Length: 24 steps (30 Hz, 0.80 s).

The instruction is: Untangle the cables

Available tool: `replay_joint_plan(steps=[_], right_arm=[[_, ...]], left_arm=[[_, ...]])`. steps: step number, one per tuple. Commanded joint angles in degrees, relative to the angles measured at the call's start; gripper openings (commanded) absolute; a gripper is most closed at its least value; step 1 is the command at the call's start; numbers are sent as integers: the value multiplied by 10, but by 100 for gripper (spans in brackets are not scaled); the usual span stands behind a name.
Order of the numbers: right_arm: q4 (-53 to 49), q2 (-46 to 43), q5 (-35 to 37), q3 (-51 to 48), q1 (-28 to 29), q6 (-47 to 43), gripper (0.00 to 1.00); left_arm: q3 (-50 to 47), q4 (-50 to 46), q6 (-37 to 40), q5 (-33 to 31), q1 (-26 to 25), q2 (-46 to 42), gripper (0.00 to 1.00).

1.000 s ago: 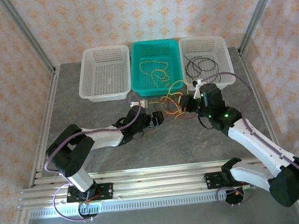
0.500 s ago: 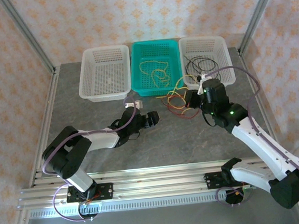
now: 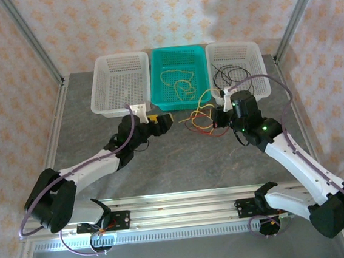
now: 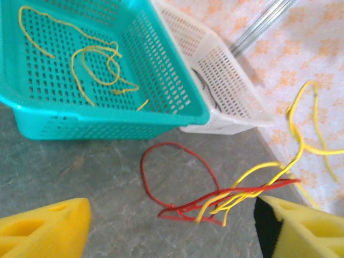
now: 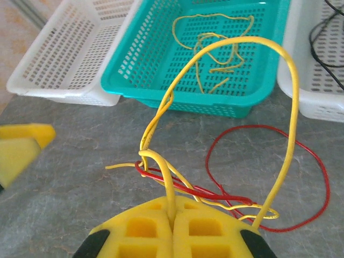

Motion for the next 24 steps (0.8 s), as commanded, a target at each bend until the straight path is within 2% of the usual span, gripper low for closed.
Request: replay_joint_plan(steps=[1,4,6,9,18,24], right_arm=[[55,-18,-16,-13,4,-41,0],[68,-13,-27,-6,4,-47,0],[66,-3,-51,3,4,-53,0],[60,8,-78,11,4,-54,0],[56,1,-98,15,4,-50,0],[54,6,-105,19,4,-48,0]], left_arm=[[39,-40,63,77,6,-7,71],[63,-54,90,119,6,-2,61],[80,-56,102,149,5,4,52],[102,-60,114,194,3,17,45],[124,-55,120,238,-6,55,46],[156,-83,144,261,-39,85,49]])
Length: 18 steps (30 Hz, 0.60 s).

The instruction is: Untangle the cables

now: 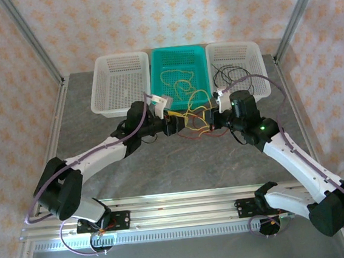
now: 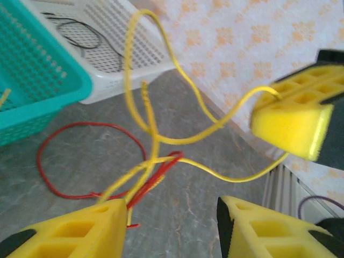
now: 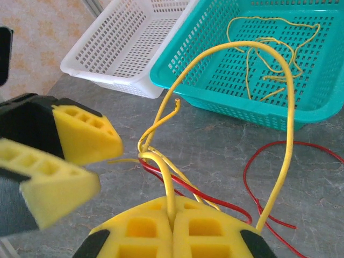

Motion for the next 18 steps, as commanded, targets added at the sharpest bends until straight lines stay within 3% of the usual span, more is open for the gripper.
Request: replay_joint_plan(steps=[1,18], right_arm=[[13,-4,-13,24,3,-4,0],[-3,-7,-29,29,3,-7,0]], left_arm=[[36,-18,32,21,-20,16,49],[47,-20,37,-63,-23,45,25]])
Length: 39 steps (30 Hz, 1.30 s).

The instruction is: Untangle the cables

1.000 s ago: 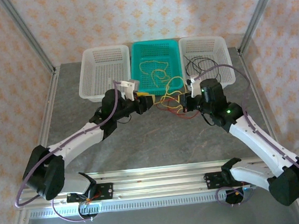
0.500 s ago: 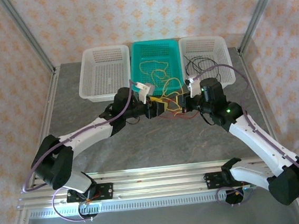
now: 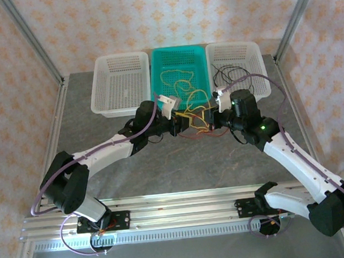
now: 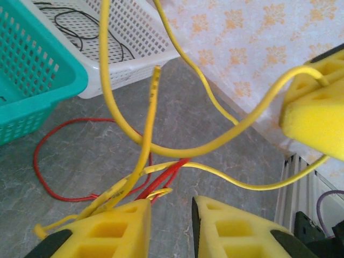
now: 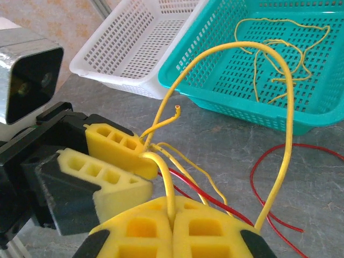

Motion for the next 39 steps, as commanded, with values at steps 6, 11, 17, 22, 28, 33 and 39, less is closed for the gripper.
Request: replay_joint_plan(steps=[6,11,17,22,28,33,39], right_arm=[[-8,-10,-17,26,3,-4,0],[-12,-14,-17,21,3,-1,0],[-34,-17,53,25,3,3,0],[-38,-16,85,28,3,8,0],[-46,-16,77,33,3,8,0],[-52,-16,59,43,3,10,0],[-54,-18,22,55,3,12,0]], left_arm=[[27,6,7,-16,1,14,9],[36,6,6,-20,1,14,0],[35,-9,9,-29,2,3,0],[26,-19,11,-40,2,-15,0],[15,-28,14,-58,6,-30,42],[16,-25,32,-58,6,-33,68],[49,-48,57,-26,5,-8,57]])
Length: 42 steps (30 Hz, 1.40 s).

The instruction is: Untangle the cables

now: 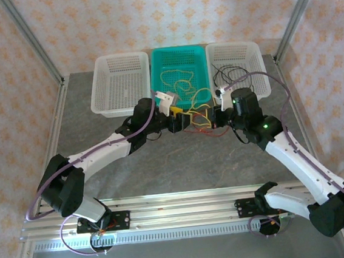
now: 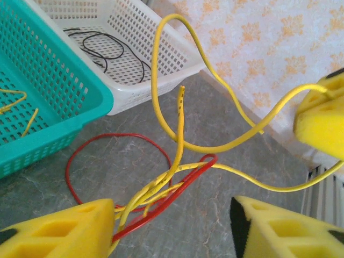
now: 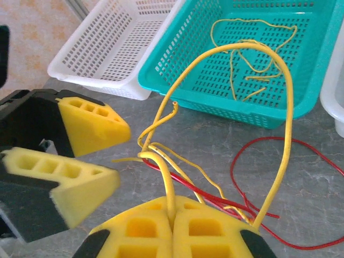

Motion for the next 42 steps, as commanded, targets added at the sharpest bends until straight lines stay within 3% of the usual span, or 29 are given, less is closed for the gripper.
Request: replay_joint_plan(steps=[1,7,20,25,36,42], right_arm=[[-6,-14,-26,26,2,7,0],[-16,-14,-44,36,2,6,0],[-19,-13,-63,39,3,8,0],[-24,-19,-34,40,2,9,0],[-75,26,127,44,2,28,0],[-74,55,98,25,3,25,0]], left_arm=[[31,-15,28,24,3,13,57],[57,-45,54,30,-1,26,54],[73,-54,59,16,-2,36,17],[67,-51,53,8,-1,32,0],[39,-39,27,2,-1,-13,0],[19,-21,1,-45,0,-49,0]])
